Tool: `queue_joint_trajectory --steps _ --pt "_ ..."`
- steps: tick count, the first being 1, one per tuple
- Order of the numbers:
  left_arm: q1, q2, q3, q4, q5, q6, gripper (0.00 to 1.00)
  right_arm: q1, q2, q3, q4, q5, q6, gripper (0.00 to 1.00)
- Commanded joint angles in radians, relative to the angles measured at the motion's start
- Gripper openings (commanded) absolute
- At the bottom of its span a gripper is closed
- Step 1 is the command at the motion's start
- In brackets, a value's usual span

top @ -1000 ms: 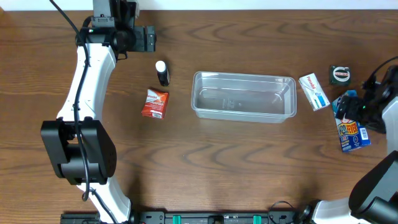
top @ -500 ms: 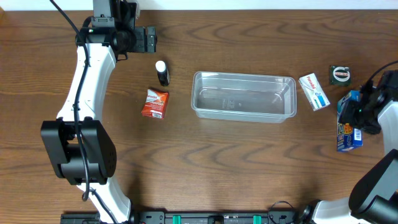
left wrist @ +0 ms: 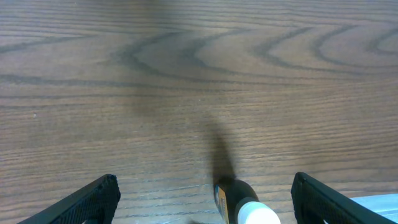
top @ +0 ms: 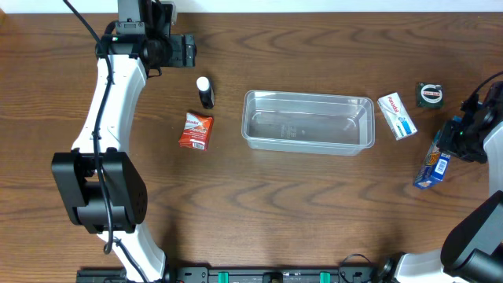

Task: Pack container
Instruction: 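Grasp the blue Kool Fever box with the right gripper and lift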

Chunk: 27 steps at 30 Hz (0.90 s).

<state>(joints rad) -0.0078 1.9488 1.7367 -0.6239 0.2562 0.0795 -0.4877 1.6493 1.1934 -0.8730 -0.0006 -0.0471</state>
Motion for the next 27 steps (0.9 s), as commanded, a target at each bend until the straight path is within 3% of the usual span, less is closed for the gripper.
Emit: queue_joint_trajectory --steps 1,9,11,16,27 --pt "0.0 0.008 0.013 -0.003 0.006 0.006 0.89 -0.009 -0.009 0.019 -0.008 -0.004 0.01 0.25" --pt "0.0 0.008 -0.015 0.002 0.005 0.006 0.91 -0.01 -0.009 -0.017 -0.006 -0.003 0.026 0.17" --pt "0.0 0.008 -0.015 0.007 0.005 0.006 0.97 -0.009 -0.009 -0.018 -0.006 -0.003 0.026 0.14" --pt "0.0 0.008 -0.015 0.012 0.005 0.006 0.99 -0.01 -0.009 -0.018 -0.006 -0.005 0.029 0.01" --pt "0.009 0.008 -0.015 0.026 0.005 0.006 0.98 0.039 -0.094 0.093 -0.037 -0.158 0.026 0.01"
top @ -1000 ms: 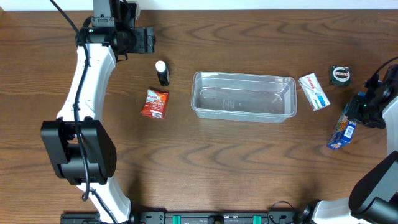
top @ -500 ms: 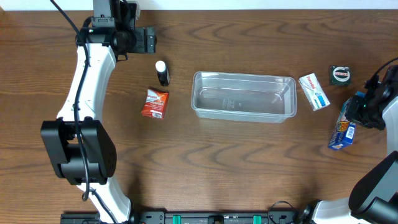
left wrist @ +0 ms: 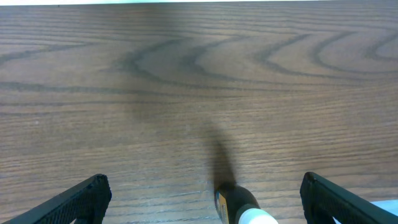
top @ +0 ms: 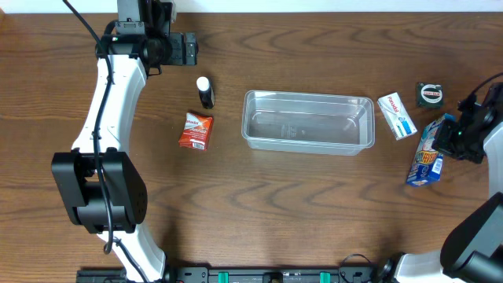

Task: Pack container
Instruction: 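Grasp the blue Kool Fever box with the right gripper and lift, then carry the blue box over the container and lower it inside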

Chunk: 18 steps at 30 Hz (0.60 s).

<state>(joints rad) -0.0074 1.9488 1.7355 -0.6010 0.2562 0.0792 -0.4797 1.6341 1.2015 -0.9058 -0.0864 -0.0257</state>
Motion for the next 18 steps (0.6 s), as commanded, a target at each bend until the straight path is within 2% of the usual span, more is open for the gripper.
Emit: queue_joint_trajectory --steps 1,5,9,13,18 --pt "0.008 0.008 -0.014 0.005 0.005 0.006 0.98 0.043 -0.093 0.117 -0.016 -0.104 -0.019 0.02" --pt "0.008 0.008 -0.014 0.005 0.005 0.006 0.98 0.114 -0.128 0.282 -0.082 -0.208 -0.126 0.02" --pt "0.008 0.008 -0.014 0.005 0.005 0.006 0.98 0.245 -0.13 0.467 -0.163 -0.213 -0.227 0.01" --pt "0.008 0.008 -0.014 0.005 0.005 0.006 0.98 0.401 -0.13 0.558 -0.186 -0.214 -0.348 0.01" --pt "0.008 0.008 -0.014 0.005 0.005 0.006 0.98 0.614 -0.126 0.572 -0.163 -0.213 -0.468 0.03"
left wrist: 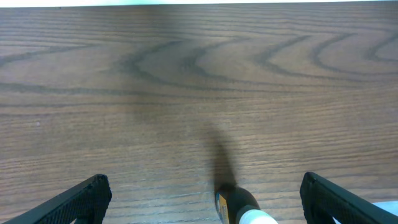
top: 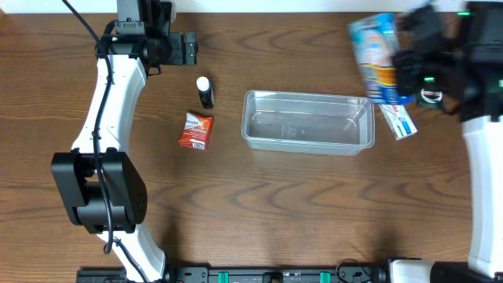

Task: Pack container
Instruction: 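Carry the blue box over the container and lower it inside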

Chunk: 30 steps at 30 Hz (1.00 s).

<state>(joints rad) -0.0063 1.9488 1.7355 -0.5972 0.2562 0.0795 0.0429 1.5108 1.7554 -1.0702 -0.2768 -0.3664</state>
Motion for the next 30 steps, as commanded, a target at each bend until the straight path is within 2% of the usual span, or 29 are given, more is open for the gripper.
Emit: queue_joint_trajectory --steps 1,5,9,15,25,30 --pt "0.007 0.008 -0.014 0.001 0.005 0.006 0.98 0.13 0.001 0.018 0.002 -0.022 -0.155 0.03" --pt "0.007 0.008 -0.014 0.001 0.005 0.006 0.98 0.245 0.028 0.016 0.0 0.016 -0.253 0.01" --pt "0.007 0.008 -0.014 0.001 0.005 0.006 0.98 0.283 0.064 0.016 0.0 0.1 -0.272 0.02" --pt "0.007 0.008 -0.014 0.001 0.005 0.006 0.98 0.285 0.118 0.016 -0.031 0.106 -0.316 0.09" --pt "0.007 0.008 -0.014 0.001 0.005 0.006 0.98 0.283 0.224 0.016 -0.132 0.15 -0.455 0.02" --pt "0.007 0.008 -0.014 0.001 0.005 0.006 0.98 0.273 0.277 0.016 -0.199 0.168 -0.508 0.01"
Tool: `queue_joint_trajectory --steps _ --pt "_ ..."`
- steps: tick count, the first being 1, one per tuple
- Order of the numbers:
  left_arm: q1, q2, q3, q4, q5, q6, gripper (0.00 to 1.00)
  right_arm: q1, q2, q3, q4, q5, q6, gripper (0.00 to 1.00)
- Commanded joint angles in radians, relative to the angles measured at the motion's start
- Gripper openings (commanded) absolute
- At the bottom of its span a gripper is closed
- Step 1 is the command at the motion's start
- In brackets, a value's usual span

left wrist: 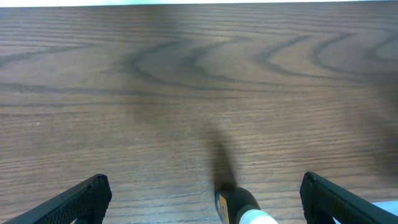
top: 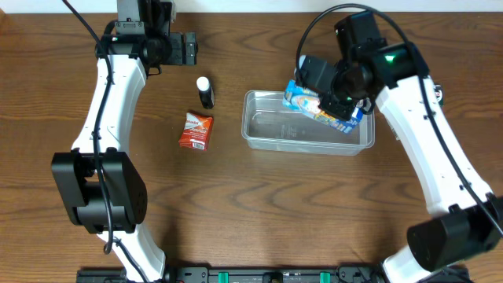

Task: Pack container
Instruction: 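Carry the blue box over the container and lower it inside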

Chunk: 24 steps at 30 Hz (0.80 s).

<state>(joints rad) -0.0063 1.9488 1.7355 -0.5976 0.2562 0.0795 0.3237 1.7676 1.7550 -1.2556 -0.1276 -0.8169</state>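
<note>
The clear plastic container [top: 275,134] lies at the table's middle. My right gripper [top: 336,101] is shut on a blue box [top: 314,105], which hangs tilted over the container's far right part; I cannot tell whether it touches the bottom. A black bottle with a white cap [top: 205,92] stands left of the container, and it shows again as the bottle [left wrist: 236,203] low in the left wrist view. A red packet [top: 195,130] lies just in front of it. My left gripper [top: 191,50] is open behind the bottle, its fingers [left wrist: 84,199] wide to either side.
The right arm's white links [top: 420,134] stretch across the table's right side and cover what lies there. The table's far edge [left wrist: 199,4] runs close behind the left gripper.
My right gripper held the blue box high, beyond the container's right end; now it is lower and further left, with the box over the container's far right part. The left arm has not moved.
The right gripper was at the blue box on the table near the right edge. Then box and gripper had shifted slightly left. Then the box was held high beyond the container's right corner, and now low over the container. The left gripper stayed open behind the bottle.
</note>
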Motion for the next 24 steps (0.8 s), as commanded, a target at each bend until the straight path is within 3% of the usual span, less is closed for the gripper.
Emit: queue_joint_trajectory --steps 1,8,24 --pt "0.007 0.008 -0.014 0.001 0.005 0.006 0.98 -0.01 0.03 0.016 -0.026 0.019 -0.063 0.01" --pt "0.007 0.008 -0.014 0.001 0.005 0.006 0.98 -0.048 0.085 0.016 -0.124 0.019 -0.142 0.01" --pt "0.007 0.008 -0.014 0.001 0.005 0.006 0.98 -0.081 0.103 -0.095 -0.076 -0.116 -0.299 0.03"
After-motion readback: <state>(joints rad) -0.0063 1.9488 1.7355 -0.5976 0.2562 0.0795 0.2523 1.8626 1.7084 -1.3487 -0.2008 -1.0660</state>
